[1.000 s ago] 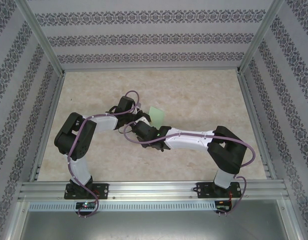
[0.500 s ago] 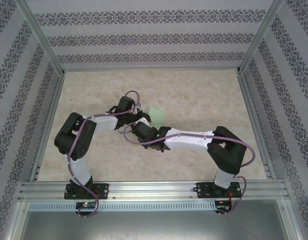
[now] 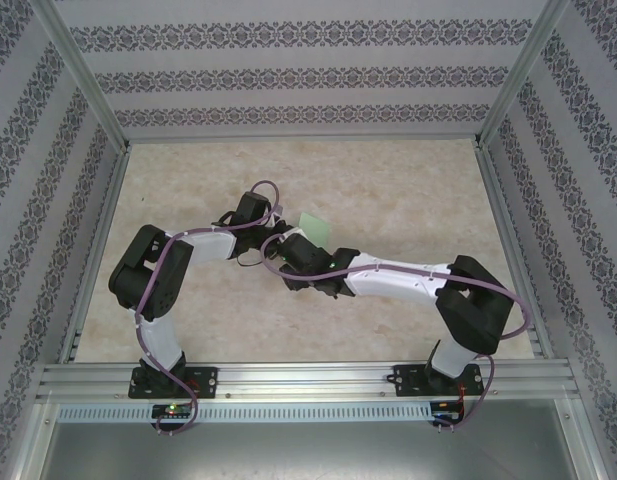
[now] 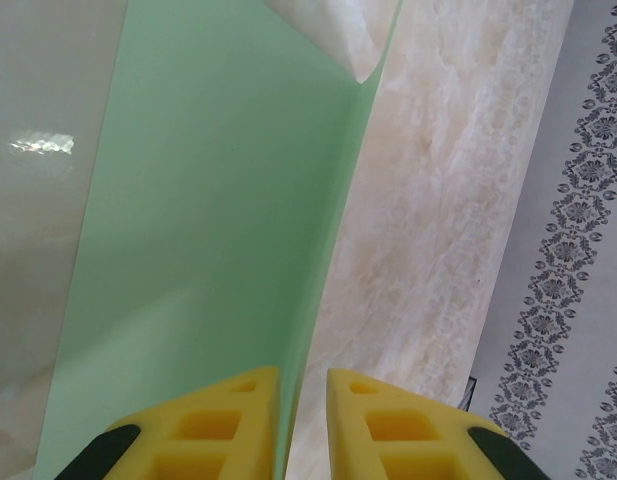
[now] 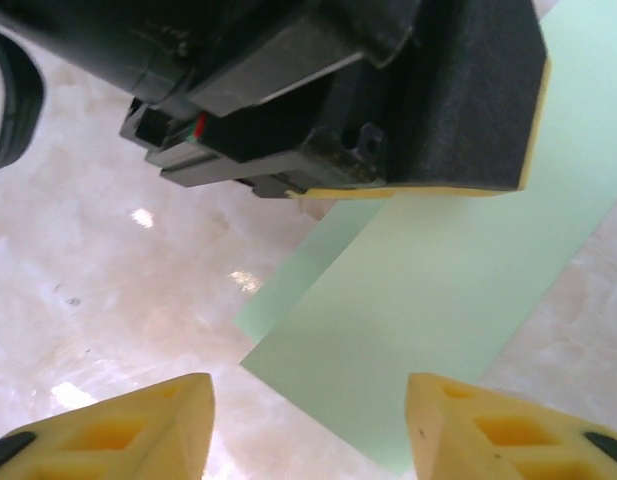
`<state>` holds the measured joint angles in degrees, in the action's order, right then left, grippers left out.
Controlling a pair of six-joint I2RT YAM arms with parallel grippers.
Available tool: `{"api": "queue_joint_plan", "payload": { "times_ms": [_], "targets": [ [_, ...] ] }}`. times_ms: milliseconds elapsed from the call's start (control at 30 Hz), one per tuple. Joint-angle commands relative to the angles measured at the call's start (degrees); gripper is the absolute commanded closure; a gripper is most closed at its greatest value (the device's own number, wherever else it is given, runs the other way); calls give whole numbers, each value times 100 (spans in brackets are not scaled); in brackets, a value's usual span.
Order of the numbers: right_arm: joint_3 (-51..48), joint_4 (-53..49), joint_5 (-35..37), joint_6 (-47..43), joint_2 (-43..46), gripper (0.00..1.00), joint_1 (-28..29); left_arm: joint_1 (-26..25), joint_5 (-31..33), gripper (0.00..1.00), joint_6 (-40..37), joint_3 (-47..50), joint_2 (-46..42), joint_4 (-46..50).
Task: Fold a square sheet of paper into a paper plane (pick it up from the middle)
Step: Fold the triangle a second time at the center of the table.
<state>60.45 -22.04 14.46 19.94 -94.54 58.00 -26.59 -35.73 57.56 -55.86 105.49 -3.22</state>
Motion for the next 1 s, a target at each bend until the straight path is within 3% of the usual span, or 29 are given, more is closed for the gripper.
{"api": "queue_joint_plan", "payload": {
  "times_ms": [0, 200, 433, 633, 800, 933, 967],
  "targets": [
    [125, -50, -81, 46, -145, 42, 71, 42, -73, 79, 13, -128, -26, -1],
    [514, -406, 648, 140, -642, 39, 228, 46, -91, 79, 28, -119, -59, 2],
    [376, -404, 1123, 236, -599, 46, 295, 46, -91, 79, 44, -132, -64, 13],
    [429, -432, 1211, 212, -497, 67, 298, 44, -51, 79, 16, -159, -57, 59],
    [303, -398, 1226, 231, -388, 75, 284, 46, -57, 79, -8, -189, -51, 105],
    [250, -367, 944, 214, -289, 98, 165, 39, -53, 79, -17, -190, -47, 127],
    [223, -342, 842, 186, -269, 100, 130, 35, -54, 79, -25, -193, -50, 133]
  ]
}}
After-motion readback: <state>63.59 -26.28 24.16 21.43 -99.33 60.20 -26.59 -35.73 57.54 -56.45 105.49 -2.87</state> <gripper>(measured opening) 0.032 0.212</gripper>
